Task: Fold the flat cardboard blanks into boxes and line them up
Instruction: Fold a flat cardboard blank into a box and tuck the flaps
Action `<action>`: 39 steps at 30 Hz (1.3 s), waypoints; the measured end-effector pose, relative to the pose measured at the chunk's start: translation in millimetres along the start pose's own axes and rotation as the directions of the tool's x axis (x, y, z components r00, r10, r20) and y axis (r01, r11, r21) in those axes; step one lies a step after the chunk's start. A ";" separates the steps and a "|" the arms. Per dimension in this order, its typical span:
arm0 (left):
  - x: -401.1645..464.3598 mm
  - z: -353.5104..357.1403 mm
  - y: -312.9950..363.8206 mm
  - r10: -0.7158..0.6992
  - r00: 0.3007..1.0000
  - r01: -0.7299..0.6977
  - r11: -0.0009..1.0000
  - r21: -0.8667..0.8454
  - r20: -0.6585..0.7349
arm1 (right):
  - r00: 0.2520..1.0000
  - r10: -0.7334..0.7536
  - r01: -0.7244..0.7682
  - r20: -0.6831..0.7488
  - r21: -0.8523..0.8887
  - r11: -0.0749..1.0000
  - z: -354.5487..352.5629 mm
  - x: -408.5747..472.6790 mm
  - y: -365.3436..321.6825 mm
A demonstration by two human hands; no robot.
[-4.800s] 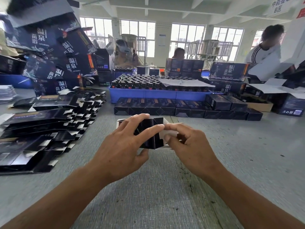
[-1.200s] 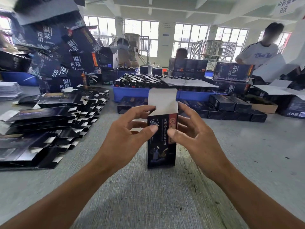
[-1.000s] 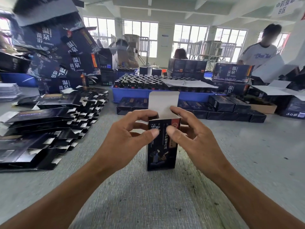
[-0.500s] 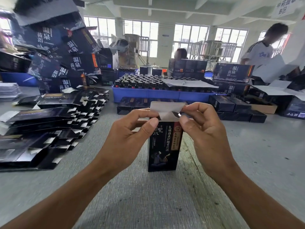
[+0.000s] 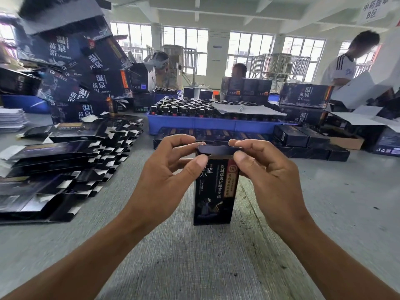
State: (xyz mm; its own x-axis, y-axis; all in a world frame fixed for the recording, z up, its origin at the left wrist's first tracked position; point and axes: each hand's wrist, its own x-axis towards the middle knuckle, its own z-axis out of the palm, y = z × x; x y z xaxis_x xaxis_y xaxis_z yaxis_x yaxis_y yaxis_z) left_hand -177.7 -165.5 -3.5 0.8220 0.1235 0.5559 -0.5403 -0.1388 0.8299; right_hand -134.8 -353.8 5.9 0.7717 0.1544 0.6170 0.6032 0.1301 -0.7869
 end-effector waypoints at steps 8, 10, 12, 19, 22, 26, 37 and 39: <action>-5.6 6.1 0.1 0.122 0.993 -0.119 0.969 0.215 -0.001 | 0.999 -0.052 0.052 0.016 -0.037 0.998 -1.4 -1.3 0.9; -6.2 7.5 0.4 0.177 0.984 -0.167 0.947 0.275 -0.010 | 0.998 -0.058 0.059 0.011 -0.102 0.993 -2.5 -1.6 4.4; -6.6 6.7 0.7 0.220 0.976 -0.206 0.927 0.314 -0.010 | 0.998 -0.056 0.058 0.018 -0.174 0.983 -4.0 -2.0 8.4; -9.3 2.2 -7.6 0.169 0.985 -0.169 0.935 0.313 0.025 | 0.995 -0.088 0.100 0.053 -0.288 0.952 -4.4 -2.8 15.9; -10.3 1.6 -14.9 0.067 0.993 -0.099 0.920 0.379 0.098 | 0.993 -0.002 0.048 0.116 -0.391 0.919 -0.9 -6.7 23.5; -0.7 -4.5 -20.9 0.015 0.999 -0.002 0.918 0.396 -0.032 | 0.975 0.130 0.004 0.180 -0.598 0.802 7.3 -11.0 33.9; 4.1 -4.2 -25.2 -0.257 0.943 0.269 0.963 0.028 -0.210 | 0.954 0.124 0.136 0.272 -0.765 0.630 17.0 -20.3 42.2; -1.0 -5.1 -29.3 -0.229 0.962 0.253 0.952 0.171 -0.152 | 0.971 0.124 0.083 0.205 -0.774 0.627 8.5 -11.9 42.2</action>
State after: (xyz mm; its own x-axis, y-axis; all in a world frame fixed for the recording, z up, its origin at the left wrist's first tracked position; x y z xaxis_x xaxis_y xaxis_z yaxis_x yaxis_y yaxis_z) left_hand -163.6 -156.6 -28.1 0.8868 0.2995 0.3520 -0.2757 -0.2685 0.9230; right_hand -120.2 -341.8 -34.6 0.7827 0.3667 0.5028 0.5988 -0.6639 -0.4479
